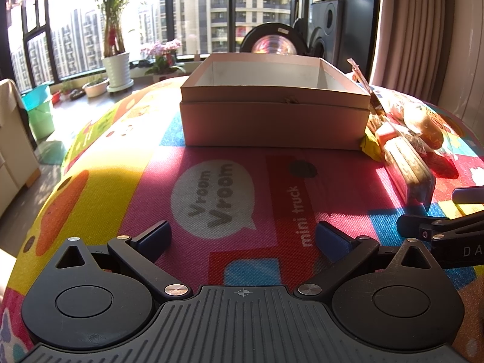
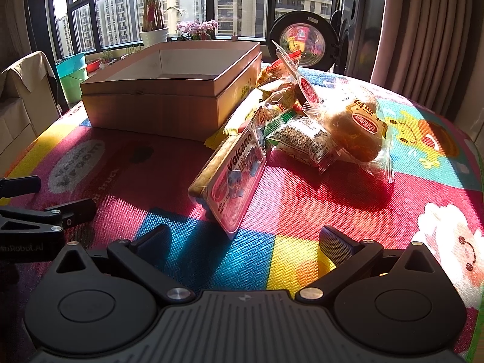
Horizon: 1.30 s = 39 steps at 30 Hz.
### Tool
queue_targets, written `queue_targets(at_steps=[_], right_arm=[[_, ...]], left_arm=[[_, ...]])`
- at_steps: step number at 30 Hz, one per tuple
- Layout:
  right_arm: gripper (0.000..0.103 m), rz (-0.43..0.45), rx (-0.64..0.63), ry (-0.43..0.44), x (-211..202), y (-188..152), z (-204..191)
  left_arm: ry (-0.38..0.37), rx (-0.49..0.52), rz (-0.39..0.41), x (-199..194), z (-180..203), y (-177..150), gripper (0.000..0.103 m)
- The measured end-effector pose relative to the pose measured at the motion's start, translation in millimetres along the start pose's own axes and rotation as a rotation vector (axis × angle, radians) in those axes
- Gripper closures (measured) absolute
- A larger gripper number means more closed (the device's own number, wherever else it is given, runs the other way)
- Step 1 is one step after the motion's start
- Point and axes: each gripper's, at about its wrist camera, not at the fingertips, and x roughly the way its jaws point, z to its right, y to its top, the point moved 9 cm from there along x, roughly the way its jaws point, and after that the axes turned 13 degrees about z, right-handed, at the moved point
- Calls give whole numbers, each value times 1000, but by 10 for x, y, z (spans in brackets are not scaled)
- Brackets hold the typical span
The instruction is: Organize objects
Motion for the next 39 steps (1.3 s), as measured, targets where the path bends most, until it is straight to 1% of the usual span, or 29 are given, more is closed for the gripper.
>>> queue_targets(at_steps=[3, 5, 8, 10, 12, 13, 14, 15, 16, 18, 20, 21, 23, 26, 28, 29, 30, 31, 32, 33, 34, 35, 37, 39], right_arm=[[0, -11, -5, 4, -1, 3, 0], [0, -20, -11, 13, 9, 8, 2], [0, -39, -13, 31, 28, 23, 12], [0, -52, -11, 44, 34, 39, 16], [0, -60, 11, 99, 17, 91, -8], [0, -48, 22, 115, -14, 144, -13], [0, -25, 20, 117, -54, 205, -11], [0, 26, 3, 110, -117, 325, 3], [0, 69, -11, 101, -179, 418, 17], [0, 166, -38, 79, -311, 632, 72], [0, 236, -55, 51, -370, 803, 152], [0, 257, -68, 37, -382, 856, 187], [0, 268, -92, 8, -344, 924, 273], [0, 234, -70, -20, -227, 899, 402], [0, 204, -51, -40, -137, 835, 495], [0, 192, -48, -50, -120, 787, 526], [0, 184, -47, -55, -97, 749, 541], [0, 175, -44, -55, -77, 717, 554], [0, 160, -39, -48, -52, 671, 557], [0, 149, -35, -41, -46, 642, 552], [0, 140, -32, -34, -28, 614, 544], [0, 133, -32, -28, -8, 595, 529], [0, 126, -29, -22, 14, 579, 509], [0, 124, -19, -11, 33, 579, 485]], left_arm=[[-27, 1, -5, -9, -19, 71, 0], [-37, 6, 21, -36, -56, 193, 0], [-38, -7, 96, -49, -195, 581, 0], [-27, -26, 137, 16, -332, 858, 0], [-23, -20, 165, 146, -457, 1108, 0], [-31, -11, 168, 245, -512, 1209, 0], [-35, -15, 150, 366, -574, 1282, 0], [-35, -34, 126, 460, -627, 1324, 0], [-43, -74, 97, 594, -697, 1380, 0], [-48, -107, 82, 781, -757, 1465, 0], [-42, -90, 41, 1026, -763, 1515, 0], [-38, -79, 27, 1134, -760, 1537, 0], [-25, -53, 13, 1348, -749, 1585, 0], [-12, -13, -13, 1594, -689, 1597, 0], [-4, 18, -51, 1760, -660, 1543, 2], [-2, 21, -58, 1794, -654, 1520, 13], [1, 22, -55, 1811, -653, 1492, 26], [6, 27, -53, 1820, -655, 1472, 63], [21, 44, -59, 1846, -666, 1437, 83], [6, 42, -72, 1855, -642, 1401, 85], [10, 40, -85, 1862, -641, 1366, 89], [12, 35, -79, 1848, -638, 1356, 92], [26, 8, -47, 1791, -653, 1376, 92], [27, -20, -64, 1752, -651, 1385, 93]])
